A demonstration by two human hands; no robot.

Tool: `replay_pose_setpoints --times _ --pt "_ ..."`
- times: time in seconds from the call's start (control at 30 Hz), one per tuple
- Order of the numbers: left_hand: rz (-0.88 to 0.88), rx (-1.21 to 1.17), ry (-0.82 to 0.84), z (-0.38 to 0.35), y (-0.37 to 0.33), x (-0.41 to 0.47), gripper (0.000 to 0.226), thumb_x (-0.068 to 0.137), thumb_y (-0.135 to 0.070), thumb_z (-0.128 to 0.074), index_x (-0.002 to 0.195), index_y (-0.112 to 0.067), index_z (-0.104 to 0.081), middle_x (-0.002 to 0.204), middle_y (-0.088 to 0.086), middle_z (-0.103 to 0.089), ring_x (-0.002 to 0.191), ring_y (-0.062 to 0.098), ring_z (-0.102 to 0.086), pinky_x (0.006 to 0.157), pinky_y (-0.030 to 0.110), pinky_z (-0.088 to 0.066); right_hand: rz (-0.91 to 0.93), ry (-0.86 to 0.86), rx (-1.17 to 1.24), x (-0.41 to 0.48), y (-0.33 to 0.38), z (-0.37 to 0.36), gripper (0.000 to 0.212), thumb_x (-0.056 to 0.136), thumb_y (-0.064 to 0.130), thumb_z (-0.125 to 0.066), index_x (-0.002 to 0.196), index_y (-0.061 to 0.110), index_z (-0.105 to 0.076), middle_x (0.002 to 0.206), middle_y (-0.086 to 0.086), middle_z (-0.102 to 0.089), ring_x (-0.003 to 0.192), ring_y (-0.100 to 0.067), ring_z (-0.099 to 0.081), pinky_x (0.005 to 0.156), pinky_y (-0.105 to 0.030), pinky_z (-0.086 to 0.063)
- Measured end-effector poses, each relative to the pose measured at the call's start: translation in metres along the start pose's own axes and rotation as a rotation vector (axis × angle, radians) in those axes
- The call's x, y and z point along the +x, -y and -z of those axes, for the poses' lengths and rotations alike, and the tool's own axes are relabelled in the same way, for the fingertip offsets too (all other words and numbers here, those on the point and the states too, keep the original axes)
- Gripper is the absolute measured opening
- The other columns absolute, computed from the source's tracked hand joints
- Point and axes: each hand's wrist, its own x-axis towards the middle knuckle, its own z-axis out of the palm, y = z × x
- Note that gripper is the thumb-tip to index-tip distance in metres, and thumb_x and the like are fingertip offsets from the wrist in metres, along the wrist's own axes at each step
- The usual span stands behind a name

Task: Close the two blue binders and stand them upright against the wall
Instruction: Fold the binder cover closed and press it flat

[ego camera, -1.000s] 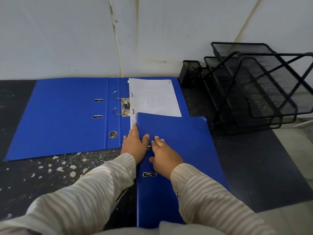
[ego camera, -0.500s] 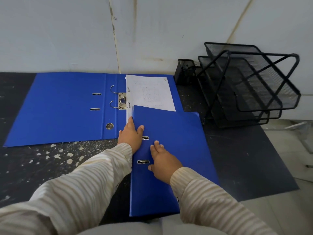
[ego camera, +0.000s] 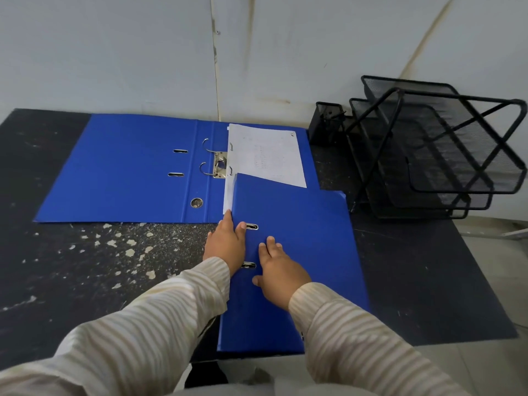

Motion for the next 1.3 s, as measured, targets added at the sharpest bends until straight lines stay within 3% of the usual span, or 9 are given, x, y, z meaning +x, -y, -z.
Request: replay_pose_setpoints --times 0.2,0.37,0.5,0.7,0.83,0.97,1.03,1.2,1.3 --pt "-0.004 0.03 -0.031 -0.002 -0.002 0.0 0.056 0.101 -0.039 -0.029 0.15 -0.014 -0.018 0.15 0.01 -0.038 0.137 0.032 -0.038 0.115 0.048 -0.027 0.014 0.028 -0.013 0.004 -0.002 0.003 0.071 0.098 0.028 -0.046 0.151 0.013 -0.001 0.159 -0.003 0.014 0.148 -0.02 0.003 0.112 -0.036 -0.03" --pt "0.0 0.042 -0.029 -0.003 0.001 0.003 0.057 0.101 -0.041 -0.029 0.15 -0.015 -0.019 0.151 0.01 -0.039 0.136 0.034 -0.038 0.114 0.048 -0.029 0.012 -0.078 0.084 0.013 -0.004 0.015 0.047 0.098 0.017 -0.041 0.143 0.01 -0.028 0.159 -0.003 -0.01 0.144 -0.023 -0.021 0.109 -0.037 -0.033" --pt "0.003 0.068 -0.03 -0.003 0.003 0.004 0.058 0.1 -0.043 -0.03 0.15 -0.015 -0.02 0.15 0.01 -0.04 0.133 0.036 -0.04 0.11 0.049 -0.033 0.016 -0.073 0.16 0.03 -0.002 0.029 0.067 0.097 0.021 -0.048 0.151 0.016 -0.009 0.16 0.004 0.004 0.148 -0.017 -0.001 0.114 -0.034 -0.023" --pt "-0.017 0.114 -0.064 -0.004 0.004 0.006 0.056 0.1 -0.039 -0.031 0.149 -0.013 -0.023 0.146 0.01 -0.045 0.131 0.033 -0.044 0.108 0.048 -0.035 -0.002 -0.035 0.053 0.043 0.002 0.037 0.073 0.096 0.025 -0.051 0.151 0.018 -0.004 0.16 0.002 0.009 0.148 -0.022 0.001 0.11 -0.039 -0.032" --pt "-0.021 0.144 -0.081 -0.004 0.002 0.006 0.053 0.101 -0.036 -0.031 0.148 -0.013 -0.025 0.143 0.011 -0.048 0.129 0.032 -0.046 0.107 0.047 -0.036 -0.018 -0.016 0.051 0.048 0.002 0.032 0.072 0.097 0.024 -0.049 0.151 0.017 -0.001 0.159 0.001 0.014 0.148 -0.022 0.005 0.113 -0.04 -0.027" --pt "-0.014 0.164 -0.077 -0.004 0.0 0.006 0.053 0.101 -0.036 -0.03 0.148 -0.013 -0.024 0.143 0.011 -0.048 0.13 0.031 -0.045 0.106 0.046 -0.035 -0.027 -0.013 0.024 0.05 0.0 0.032 0.073 0.096 0.026 -0.05 0.151 0.018 -0.001 0.159 0.002 0.013 0.148 -0.021 0.004 0.109 -0.043 -0.036" --pt "-0.018 0.15 -0.076 -0.002 0.0 0.005 0.055 0.1 -0.038 -0.031 0.149 -0.013 -0.024 0.144 0.011 -0.047 0.131 0.031 -0.043 0.107 0.045 -0.034 -0.029 -0.017 0.059 0.049 -0.002 0.03 0.073 0.097 0.026 -0.049 0.151 0.02 -0.001 0.159 0.003 0.015 0.148 -0.021 0.006 0.112 -0.044 -0.032" --pt "0.011 -0.065 0.005 0.007 0.0 0.01 0.059 0.094 -0.042 -0.048 0.145 -0.015 -0.033 0.142 0.009 -0.048 0.129 0.031 -0.045 0.105 0.047 -0.04 -0.002 -0.047 0.214 0.047 -0.008 0.02 0.07 0.098 0.024 -0.046 0.151 0.021 0.0 0.159 0.001 0.017 0.147 -0.021 0.012 0.118 -0.048 -0.003" --pt "0.036 -0.163 0.134 0.023 -0.009 0.022 0.047 0.087 -0.038 -0.06 0.127 -0.014 -0.05 0.127 0.008 -0.06 0.11 0.027 -0.061 0.091 0.041 -0.053 0.022 -0.062 0.259 0.047 -0.012 0.017 0.07 0.097 0.025 -0.046 0.151 0.021 0.0 0.159 0.001 0.016 0.146 -0.02 0.014 0.118 -0.047 0.001"
